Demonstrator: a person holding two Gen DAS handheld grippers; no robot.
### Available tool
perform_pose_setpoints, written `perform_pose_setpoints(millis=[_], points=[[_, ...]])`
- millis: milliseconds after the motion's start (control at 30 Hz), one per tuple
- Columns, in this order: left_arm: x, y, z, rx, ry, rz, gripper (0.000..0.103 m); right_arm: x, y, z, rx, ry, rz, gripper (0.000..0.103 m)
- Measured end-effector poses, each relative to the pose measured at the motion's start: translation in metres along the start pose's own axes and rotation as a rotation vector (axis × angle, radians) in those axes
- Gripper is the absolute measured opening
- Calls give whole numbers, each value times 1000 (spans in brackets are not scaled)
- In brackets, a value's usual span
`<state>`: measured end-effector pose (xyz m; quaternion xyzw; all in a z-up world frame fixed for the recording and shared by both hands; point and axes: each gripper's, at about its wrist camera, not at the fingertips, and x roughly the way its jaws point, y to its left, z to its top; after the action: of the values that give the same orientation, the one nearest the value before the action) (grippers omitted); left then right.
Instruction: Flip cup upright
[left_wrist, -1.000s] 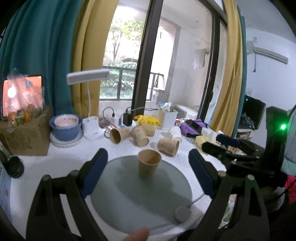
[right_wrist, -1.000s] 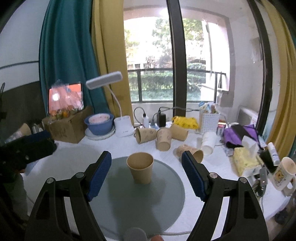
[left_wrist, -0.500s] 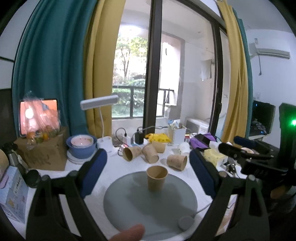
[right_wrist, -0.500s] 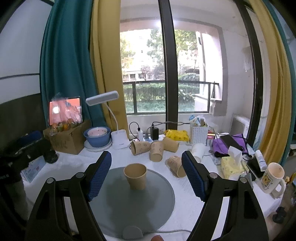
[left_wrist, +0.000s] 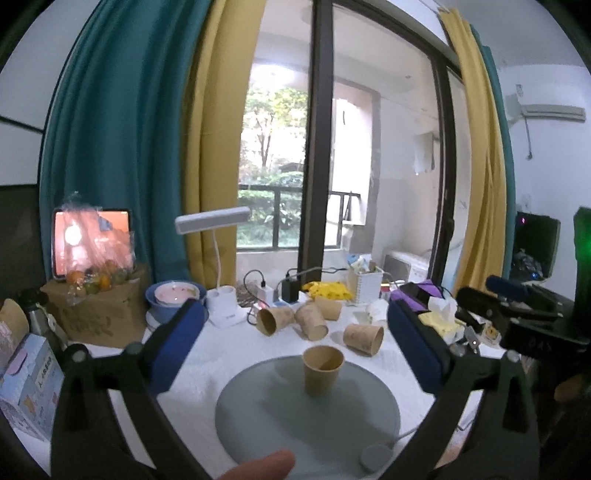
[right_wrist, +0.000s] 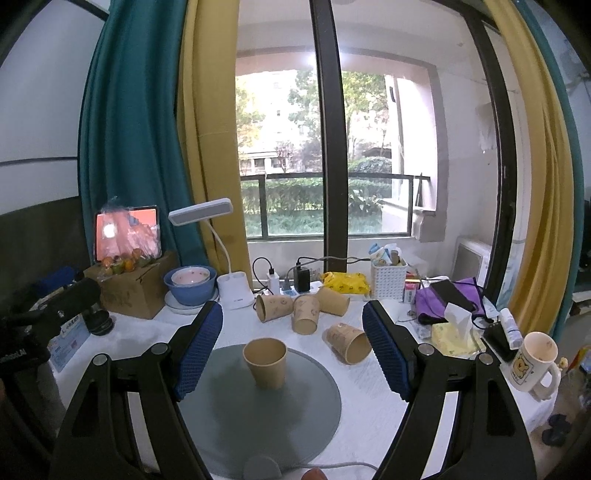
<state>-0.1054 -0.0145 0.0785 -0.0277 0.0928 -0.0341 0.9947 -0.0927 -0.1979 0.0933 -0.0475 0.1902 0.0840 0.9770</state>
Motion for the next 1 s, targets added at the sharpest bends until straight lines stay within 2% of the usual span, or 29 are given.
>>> perform_pose_setpoints(millis=[133,1000], points=[[-2,-6,-1,21,-9,0,100,-1,-1,-1,4,-2,-1,81],[-4,-2,-1,3,5,-11,100,0,3,0,1,0,2,82]])
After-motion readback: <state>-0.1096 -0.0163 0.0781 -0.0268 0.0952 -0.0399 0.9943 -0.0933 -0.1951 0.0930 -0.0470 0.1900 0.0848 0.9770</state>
